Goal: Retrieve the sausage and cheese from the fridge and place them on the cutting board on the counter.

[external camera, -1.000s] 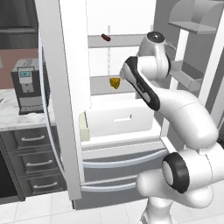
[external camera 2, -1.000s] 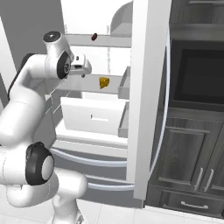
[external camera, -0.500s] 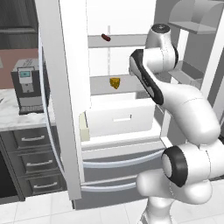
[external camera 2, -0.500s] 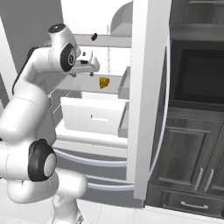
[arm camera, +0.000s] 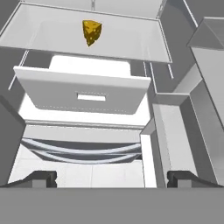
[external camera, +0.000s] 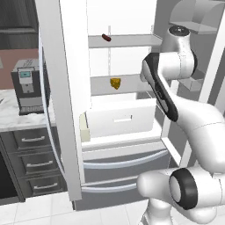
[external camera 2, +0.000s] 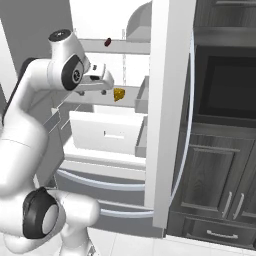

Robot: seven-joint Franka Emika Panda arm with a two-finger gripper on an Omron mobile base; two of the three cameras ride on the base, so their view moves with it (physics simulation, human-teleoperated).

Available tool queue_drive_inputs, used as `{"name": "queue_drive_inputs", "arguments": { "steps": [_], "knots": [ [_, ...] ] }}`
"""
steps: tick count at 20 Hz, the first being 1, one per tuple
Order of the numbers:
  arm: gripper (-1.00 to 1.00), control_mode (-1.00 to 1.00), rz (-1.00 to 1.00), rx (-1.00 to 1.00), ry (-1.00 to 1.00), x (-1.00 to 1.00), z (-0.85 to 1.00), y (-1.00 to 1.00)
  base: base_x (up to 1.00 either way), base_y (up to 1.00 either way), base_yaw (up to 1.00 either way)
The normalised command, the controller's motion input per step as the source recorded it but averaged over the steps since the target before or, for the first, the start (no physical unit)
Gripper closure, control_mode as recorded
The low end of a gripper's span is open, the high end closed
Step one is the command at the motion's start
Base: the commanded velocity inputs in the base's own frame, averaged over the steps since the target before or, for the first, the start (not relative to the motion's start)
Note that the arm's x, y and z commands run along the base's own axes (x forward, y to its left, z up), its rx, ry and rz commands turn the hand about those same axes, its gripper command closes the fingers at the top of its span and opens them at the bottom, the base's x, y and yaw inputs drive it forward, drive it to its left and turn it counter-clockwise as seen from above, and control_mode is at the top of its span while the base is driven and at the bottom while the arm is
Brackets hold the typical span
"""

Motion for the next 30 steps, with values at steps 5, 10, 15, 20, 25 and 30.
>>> {"name": "queue_drive_inputs", "arguments": {
  "steps": [5,10,15,20,25,30],
  "knots": [
    [-1.00,-1.00,0.00,-0.01,0.00,-0.63,0.00,0.00,0.00,0.00,0.00],
    [-1.00,-1.00,0.00,-0.01,0.00,-0.60,-0.02,0.00,0.00,0.00,0.00],
    [-1.00,-1.00,0.00,0.00,0.00,-0.62,-0.05,0.00,0.00,0.00,0.00],
    [-1.00,-1.00,0.00,0.00,0.01,-0.21,-0.21,0.00,0.00,0.00,0.00],
    [-1.00,-1.00,0.00,0.00,0.00,0.00,-0.55,0.00,0.00,0.00,0.00],
    [-1.00,-1.00,0.00,0.00,-0.01,0.00,-0.23,0.01,0.00,0.00,0.00]
  ]
}}
